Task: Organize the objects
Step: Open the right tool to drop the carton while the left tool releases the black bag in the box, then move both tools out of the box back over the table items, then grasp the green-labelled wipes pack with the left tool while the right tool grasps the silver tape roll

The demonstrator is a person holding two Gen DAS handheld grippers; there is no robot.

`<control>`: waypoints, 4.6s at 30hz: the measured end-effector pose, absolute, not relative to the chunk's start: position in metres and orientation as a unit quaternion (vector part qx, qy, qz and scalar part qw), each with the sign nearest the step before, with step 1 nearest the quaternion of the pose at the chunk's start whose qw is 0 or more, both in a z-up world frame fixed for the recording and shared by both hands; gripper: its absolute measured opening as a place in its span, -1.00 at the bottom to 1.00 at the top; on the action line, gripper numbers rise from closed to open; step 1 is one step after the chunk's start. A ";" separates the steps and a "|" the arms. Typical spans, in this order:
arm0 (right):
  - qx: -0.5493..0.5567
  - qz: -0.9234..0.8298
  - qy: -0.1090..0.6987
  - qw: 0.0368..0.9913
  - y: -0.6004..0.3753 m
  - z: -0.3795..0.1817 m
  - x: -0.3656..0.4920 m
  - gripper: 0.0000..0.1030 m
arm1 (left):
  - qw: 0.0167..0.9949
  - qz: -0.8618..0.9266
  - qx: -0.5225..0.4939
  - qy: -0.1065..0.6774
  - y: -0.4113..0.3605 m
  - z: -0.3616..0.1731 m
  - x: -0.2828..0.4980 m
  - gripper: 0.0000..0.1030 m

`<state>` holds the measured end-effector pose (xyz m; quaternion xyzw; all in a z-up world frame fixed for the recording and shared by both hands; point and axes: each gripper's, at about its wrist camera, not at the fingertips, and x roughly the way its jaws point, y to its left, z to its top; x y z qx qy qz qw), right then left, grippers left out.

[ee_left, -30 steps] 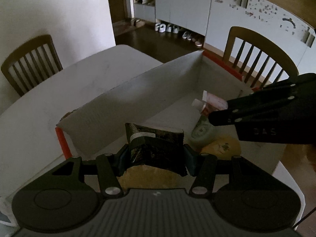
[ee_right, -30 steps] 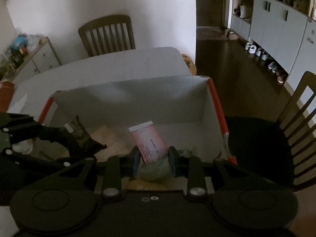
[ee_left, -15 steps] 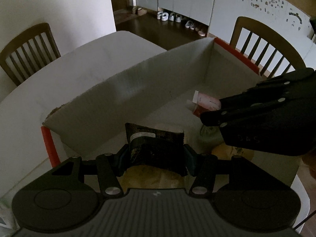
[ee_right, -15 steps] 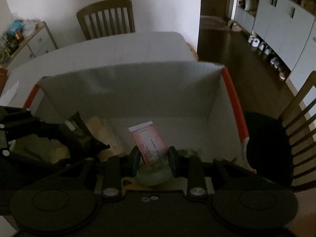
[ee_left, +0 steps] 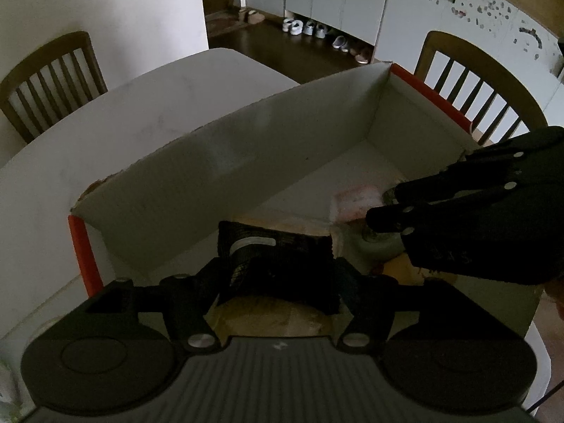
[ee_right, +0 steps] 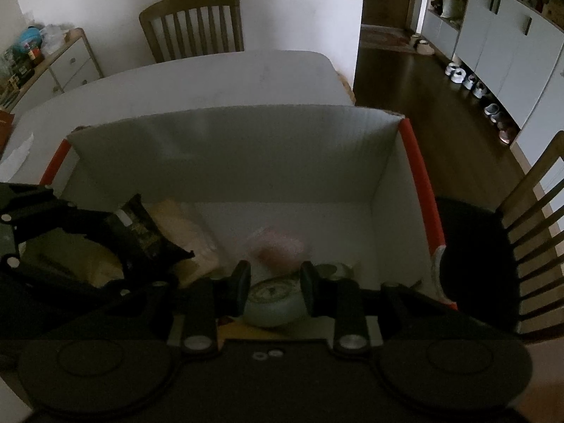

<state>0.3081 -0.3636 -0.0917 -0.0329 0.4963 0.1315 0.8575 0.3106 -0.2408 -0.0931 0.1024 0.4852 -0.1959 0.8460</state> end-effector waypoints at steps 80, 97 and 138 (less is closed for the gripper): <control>-0.033 0.217 0.427 0.877 -0.121 -0.044 0.139 0.73 | 0.915 -0.118 -0.003 0.386 0.088 -0.052 0.162 0.98; -0.054 0.214 0.454 0.863 -0.070 -0.077 0.179 0.69 | 0.911 -0.134 0.055 0.387 0.139 -0.080 0.233 0.98; -0.015 0.206 0.500 0.841 -0.053 -0.114 0.229 -0.46 | 0.830 -0.301 0.156 0.443 0.141 -0.144 0.329 0.83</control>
